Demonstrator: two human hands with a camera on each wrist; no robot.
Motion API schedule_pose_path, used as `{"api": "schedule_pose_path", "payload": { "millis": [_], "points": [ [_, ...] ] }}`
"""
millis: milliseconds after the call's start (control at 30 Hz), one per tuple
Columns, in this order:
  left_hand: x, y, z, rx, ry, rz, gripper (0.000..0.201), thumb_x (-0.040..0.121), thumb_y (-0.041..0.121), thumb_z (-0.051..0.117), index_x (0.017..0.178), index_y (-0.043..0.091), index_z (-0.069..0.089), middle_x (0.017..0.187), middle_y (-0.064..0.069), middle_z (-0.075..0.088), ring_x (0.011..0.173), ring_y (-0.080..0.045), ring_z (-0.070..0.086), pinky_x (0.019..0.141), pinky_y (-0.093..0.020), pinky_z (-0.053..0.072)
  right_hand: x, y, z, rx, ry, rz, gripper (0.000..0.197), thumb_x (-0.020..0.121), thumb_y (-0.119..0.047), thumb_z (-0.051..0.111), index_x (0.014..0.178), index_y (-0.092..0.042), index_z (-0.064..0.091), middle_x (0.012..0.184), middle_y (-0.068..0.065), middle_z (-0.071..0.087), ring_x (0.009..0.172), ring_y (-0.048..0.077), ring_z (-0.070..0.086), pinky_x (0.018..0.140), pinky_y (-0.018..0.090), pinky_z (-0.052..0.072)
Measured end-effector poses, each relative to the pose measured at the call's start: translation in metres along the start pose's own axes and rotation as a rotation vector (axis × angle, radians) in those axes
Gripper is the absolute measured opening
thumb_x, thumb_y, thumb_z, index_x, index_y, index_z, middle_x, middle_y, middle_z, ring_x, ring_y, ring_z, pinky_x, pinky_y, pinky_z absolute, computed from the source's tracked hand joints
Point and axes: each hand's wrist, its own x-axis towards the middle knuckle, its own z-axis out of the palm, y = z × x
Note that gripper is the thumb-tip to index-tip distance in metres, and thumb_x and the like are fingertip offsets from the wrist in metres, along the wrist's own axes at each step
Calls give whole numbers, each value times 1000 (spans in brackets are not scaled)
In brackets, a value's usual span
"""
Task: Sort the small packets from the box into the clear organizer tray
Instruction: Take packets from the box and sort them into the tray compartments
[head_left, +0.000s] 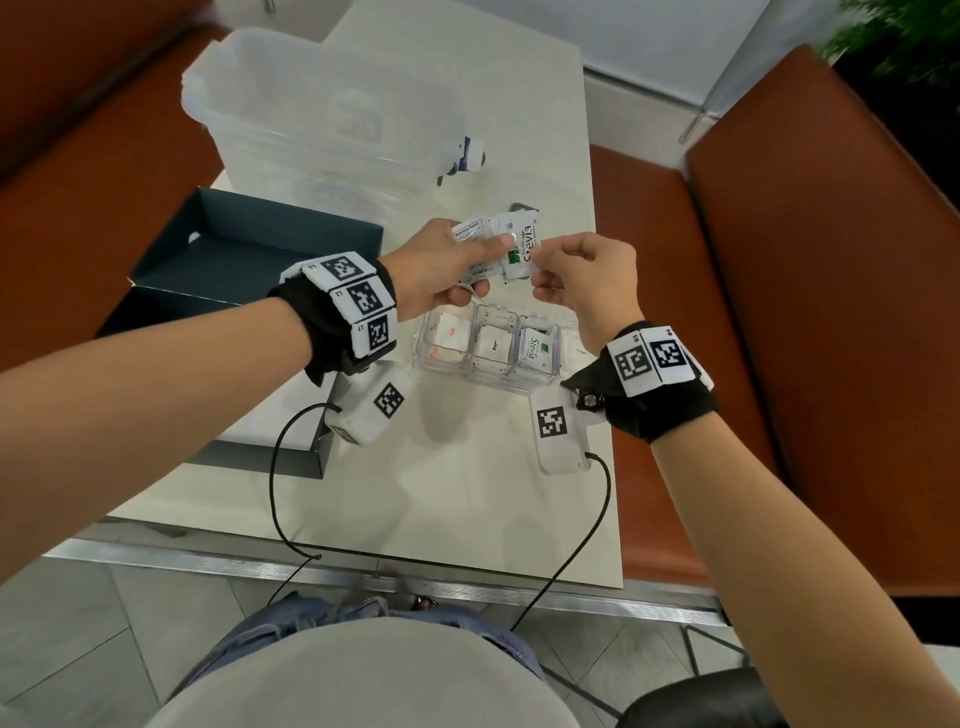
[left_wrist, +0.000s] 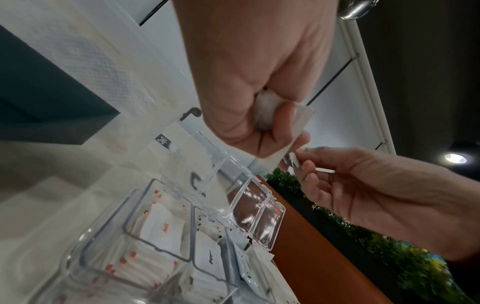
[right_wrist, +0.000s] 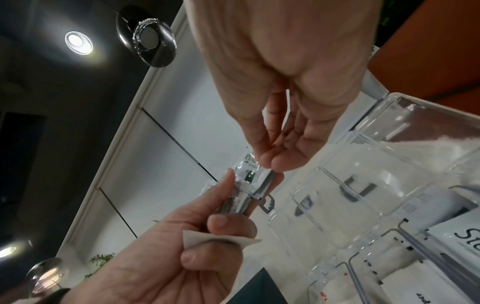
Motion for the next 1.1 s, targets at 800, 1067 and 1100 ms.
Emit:
{"api": "schedule_pose_path", "payload": {
  "millis": [800,1067,1100],
  "points": [
    [8,-11,-3,401,-74,-31,26,96,19,59,112,2,67,95,-6,76,45,-6,49,41,-16,37,31,51,-27,-560,-25,86,14,86,-14,69,99,-13,75,98,5,71,72,3,55,59,10,40],
    [7,-12,-2,328,-33,-59,24,95,18,60,111,2,67,93,-6,76,46,-8,47,40,-16,33,21,72,-9,-702,9,45,12,90,-10,63,96,-11,73,99,7,71,88,20,64,82,28,51],
    [6,-12,-2,313,-26,-68,24,95,19,61,110,2,68,92,-6,76,46,-8,47,40,-16,33,21,73,-7,-723,14,35,12,90,-9,63,96,-11,73,100,8,70,91,22,65,84,30,51]
  ]
}}
